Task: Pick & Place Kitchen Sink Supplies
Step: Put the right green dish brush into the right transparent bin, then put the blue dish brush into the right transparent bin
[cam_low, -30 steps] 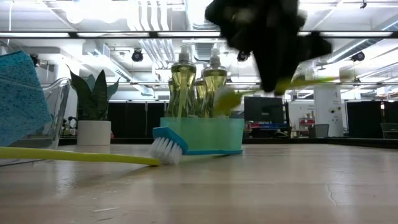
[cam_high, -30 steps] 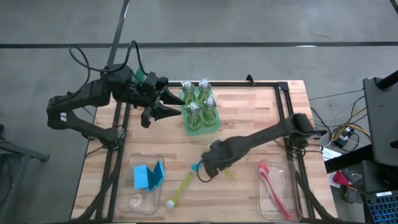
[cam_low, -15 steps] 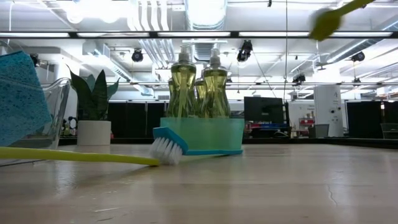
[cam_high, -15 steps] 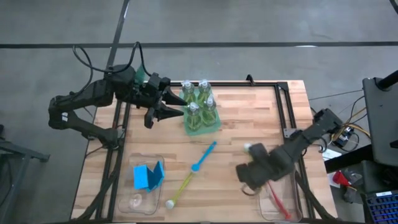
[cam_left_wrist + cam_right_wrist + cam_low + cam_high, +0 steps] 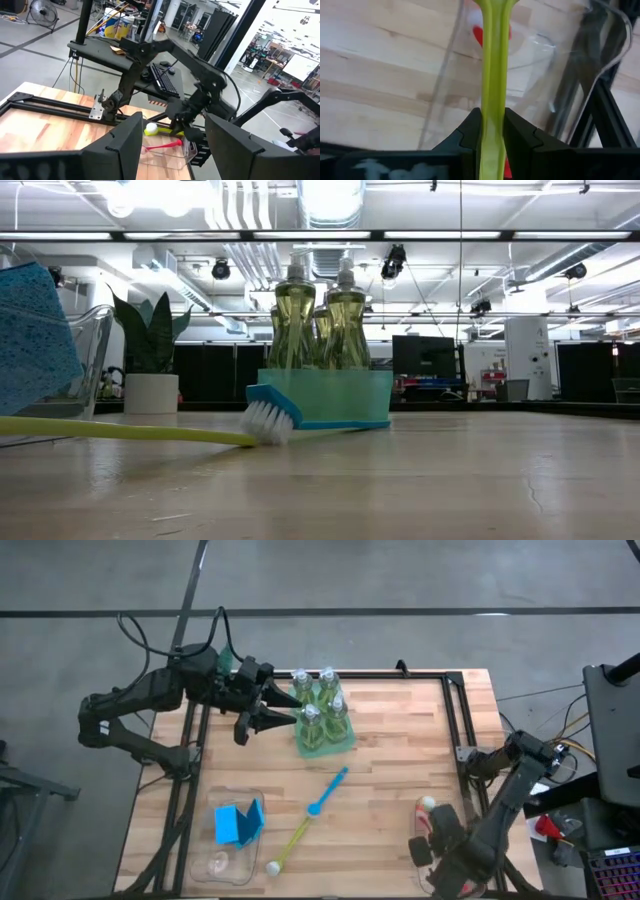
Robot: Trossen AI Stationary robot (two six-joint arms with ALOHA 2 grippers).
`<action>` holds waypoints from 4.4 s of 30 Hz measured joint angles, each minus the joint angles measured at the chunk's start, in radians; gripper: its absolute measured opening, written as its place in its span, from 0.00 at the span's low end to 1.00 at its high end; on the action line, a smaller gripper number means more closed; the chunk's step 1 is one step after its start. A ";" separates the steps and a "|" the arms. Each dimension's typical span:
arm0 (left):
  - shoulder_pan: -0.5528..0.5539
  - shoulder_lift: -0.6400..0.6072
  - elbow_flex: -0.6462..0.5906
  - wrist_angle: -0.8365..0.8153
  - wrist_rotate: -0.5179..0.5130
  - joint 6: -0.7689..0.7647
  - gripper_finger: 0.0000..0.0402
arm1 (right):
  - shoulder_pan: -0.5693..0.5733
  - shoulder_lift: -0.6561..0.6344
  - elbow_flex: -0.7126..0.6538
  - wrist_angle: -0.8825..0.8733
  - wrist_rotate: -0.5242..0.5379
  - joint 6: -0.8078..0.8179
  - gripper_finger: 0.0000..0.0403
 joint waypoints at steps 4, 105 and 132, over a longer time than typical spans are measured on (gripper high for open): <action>0.000 0.000 0.000 0.000 0.000 0.000 0.51 | 0.019 0.072 -0.002 0.004 -0.056 0.007 0.13; -0.299 0.811 -0.195 -0.168 -0.368 -0.610 0.16 | -0.335 -0.391 0.304 0.005 0.807 -1.366 0.14; -0.306 0.759 0.038 -0.111 -0.206 -0.483 0.12 | -0.334 -0.392 0.303 0.002 0.707 -1.353 0.14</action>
